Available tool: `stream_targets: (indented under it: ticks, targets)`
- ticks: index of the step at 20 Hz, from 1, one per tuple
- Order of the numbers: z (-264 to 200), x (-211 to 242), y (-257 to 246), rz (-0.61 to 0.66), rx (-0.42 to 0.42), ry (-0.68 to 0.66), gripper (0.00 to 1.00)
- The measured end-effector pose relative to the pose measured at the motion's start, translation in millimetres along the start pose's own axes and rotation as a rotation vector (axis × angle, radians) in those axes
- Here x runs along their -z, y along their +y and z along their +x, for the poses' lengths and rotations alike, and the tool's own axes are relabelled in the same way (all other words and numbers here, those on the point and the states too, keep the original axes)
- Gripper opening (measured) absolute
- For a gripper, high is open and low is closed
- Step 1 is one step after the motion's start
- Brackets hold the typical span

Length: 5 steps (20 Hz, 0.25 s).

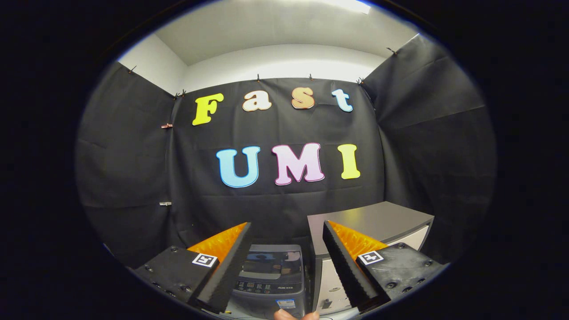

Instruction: Put the clothes into the washing machine and then close the washing machine lid.

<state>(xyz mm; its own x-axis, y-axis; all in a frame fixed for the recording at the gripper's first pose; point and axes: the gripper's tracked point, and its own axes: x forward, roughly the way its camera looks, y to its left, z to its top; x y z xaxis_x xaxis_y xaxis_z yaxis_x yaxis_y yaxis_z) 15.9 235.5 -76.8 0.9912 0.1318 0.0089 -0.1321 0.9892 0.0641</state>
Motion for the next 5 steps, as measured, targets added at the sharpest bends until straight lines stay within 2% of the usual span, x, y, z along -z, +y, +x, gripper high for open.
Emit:
stream_targets:
  ticks: [5]
  targets:
    - [-0.9,-1.2,1.5,-0.006,-0.001,-0.003,0.99]
